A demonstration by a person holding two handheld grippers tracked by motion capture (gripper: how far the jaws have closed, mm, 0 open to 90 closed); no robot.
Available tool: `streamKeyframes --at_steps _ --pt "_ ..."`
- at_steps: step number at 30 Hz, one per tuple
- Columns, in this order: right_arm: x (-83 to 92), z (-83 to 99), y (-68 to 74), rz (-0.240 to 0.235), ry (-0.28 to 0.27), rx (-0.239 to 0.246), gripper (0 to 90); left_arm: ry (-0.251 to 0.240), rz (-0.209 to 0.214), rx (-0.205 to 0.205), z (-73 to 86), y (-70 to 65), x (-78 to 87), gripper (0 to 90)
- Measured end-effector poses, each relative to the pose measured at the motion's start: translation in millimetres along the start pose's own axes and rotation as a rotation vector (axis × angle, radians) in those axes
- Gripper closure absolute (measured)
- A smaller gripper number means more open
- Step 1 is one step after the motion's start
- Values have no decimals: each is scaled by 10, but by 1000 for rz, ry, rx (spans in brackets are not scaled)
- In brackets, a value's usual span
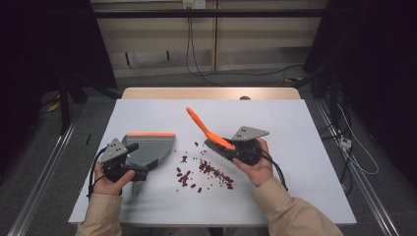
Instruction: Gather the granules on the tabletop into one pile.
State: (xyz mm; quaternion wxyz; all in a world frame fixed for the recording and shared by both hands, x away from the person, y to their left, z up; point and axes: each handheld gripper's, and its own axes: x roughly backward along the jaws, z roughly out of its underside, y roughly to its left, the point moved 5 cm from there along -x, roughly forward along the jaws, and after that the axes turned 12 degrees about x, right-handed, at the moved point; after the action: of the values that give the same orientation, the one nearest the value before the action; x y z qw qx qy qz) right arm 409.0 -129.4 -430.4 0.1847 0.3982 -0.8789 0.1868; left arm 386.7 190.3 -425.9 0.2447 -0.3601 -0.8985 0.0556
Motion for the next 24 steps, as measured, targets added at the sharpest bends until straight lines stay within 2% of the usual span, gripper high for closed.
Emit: streamKeyframes --at_steps 3,7,11,12,17,24 --pt "-135 -21 -142 -3 -4 17 711 1 -2 0 0 4 -4 41" --pt "-372 -33 -295 -37 -29 31 710 7 -2 0 4 11 -5 41" --pt "-624 -51 -388 -96 -38 62 711 8 1 0 3 12 -12 41" --pt "-681 -62 -398 -114 -49 63 711 8 2 6 4 11 -14 41" --pt "-929 -131 -404 -158 -78 144 711 4 -6 15 -3 37 -4 41" --pt "-1207 -156 -354 -221 -78 217 711 -2 -15 25 0 75 24 41"
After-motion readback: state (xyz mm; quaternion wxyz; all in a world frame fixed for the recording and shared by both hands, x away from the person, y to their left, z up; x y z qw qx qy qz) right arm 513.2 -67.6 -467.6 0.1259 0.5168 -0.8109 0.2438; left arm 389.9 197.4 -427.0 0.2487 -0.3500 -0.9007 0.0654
